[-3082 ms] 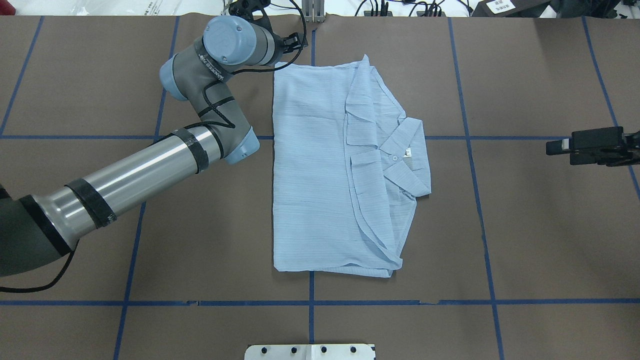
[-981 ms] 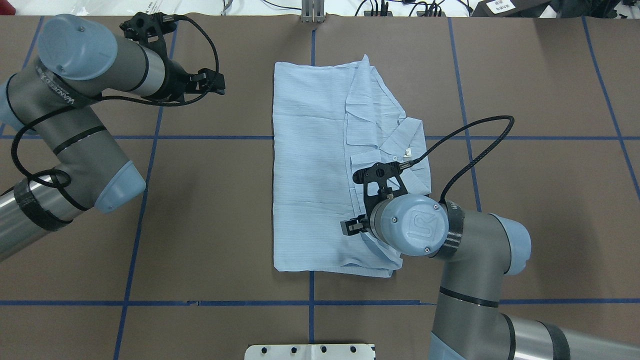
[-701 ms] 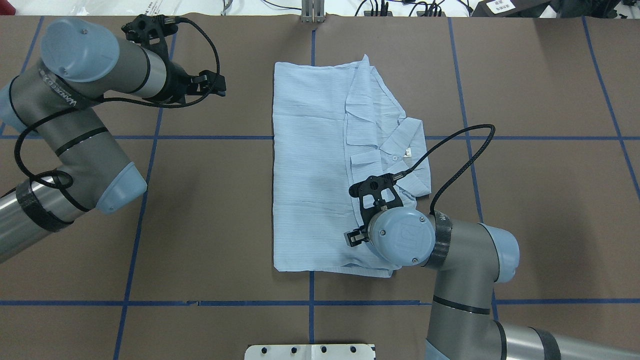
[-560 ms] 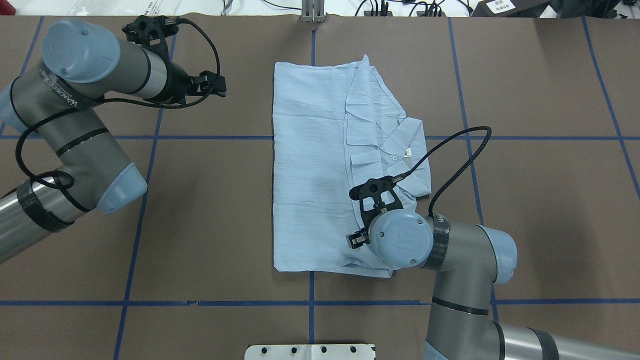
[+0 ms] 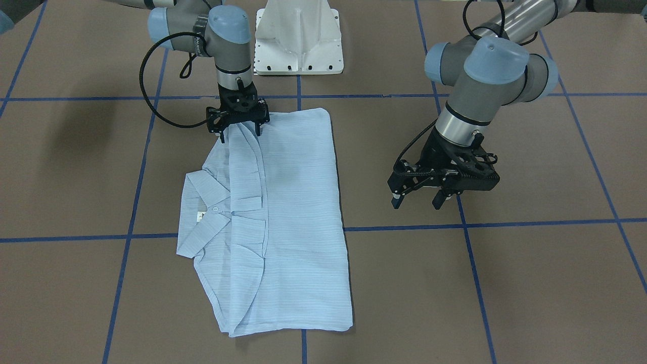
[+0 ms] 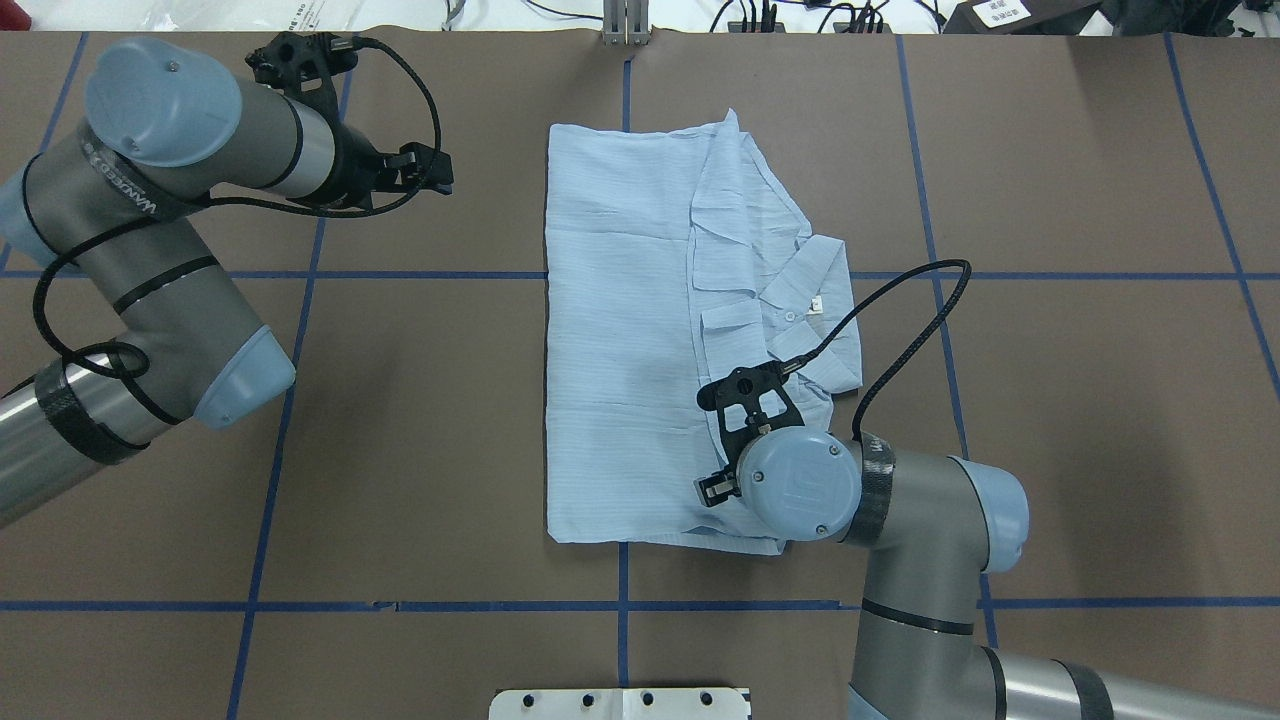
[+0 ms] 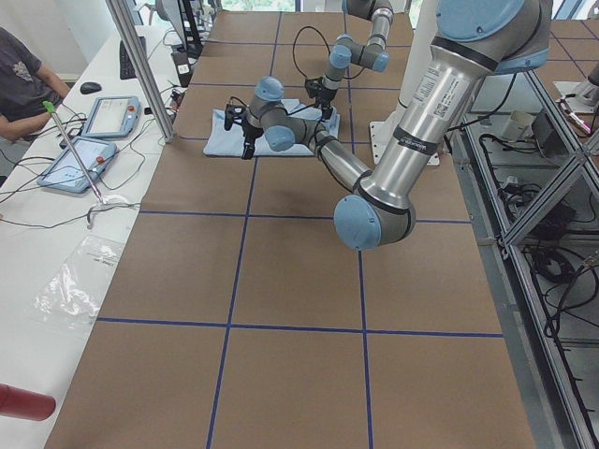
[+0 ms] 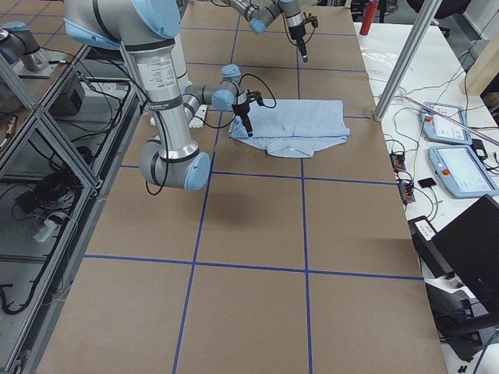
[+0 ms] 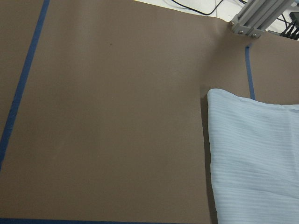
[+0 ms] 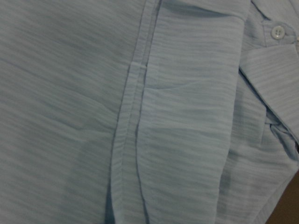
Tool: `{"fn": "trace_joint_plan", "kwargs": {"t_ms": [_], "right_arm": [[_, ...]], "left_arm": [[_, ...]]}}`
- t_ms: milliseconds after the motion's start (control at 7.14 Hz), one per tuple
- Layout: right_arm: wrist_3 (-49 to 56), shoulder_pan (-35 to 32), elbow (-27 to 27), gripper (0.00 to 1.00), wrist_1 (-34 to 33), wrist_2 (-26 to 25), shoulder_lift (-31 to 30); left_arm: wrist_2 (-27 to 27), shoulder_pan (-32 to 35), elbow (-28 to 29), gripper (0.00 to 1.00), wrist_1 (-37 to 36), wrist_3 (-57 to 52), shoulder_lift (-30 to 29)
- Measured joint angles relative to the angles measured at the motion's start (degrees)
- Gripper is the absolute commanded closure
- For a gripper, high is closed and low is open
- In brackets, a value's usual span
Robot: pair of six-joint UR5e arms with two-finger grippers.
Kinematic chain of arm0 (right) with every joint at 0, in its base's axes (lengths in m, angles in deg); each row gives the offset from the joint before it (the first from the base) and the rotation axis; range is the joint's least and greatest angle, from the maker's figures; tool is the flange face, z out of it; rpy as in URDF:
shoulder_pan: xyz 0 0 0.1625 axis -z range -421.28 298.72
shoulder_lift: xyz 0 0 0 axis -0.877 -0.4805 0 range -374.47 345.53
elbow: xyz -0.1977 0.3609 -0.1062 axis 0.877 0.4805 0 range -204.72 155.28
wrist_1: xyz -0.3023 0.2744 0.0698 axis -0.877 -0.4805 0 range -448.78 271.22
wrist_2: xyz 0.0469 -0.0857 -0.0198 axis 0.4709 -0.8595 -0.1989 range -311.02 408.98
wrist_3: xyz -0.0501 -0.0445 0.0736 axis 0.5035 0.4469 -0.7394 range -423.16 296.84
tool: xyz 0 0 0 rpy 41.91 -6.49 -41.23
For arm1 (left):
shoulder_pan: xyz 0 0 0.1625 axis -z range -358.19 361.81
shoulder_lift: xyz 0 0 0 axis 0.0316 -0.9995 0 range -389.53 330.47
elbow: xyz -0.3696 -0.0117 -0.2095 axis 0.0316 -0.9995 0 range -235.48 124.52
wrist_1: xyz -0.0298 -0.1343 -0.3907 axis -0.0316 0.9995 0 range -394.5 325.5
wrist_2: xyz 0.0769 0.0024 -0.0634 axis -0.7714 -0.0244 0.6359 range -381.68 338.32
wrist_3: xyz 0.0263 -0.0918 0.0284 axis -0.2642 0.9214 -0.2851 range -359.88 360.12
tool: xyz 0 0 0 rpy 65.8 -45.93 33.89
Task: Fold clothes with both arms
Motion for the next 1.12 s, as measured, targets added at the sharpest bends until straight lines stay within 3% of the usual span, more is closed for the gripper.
{"fn": "trace_joint_plan", "kwargs": {"t_ms": [1121], "right_arm": [[3.0,-2.2,-0.7,0.0,0.1,0.8,-2.5]], "left_arm": [[0.0,-0.5,0.1,0.0,0.0,0.6,-0.7]]}}
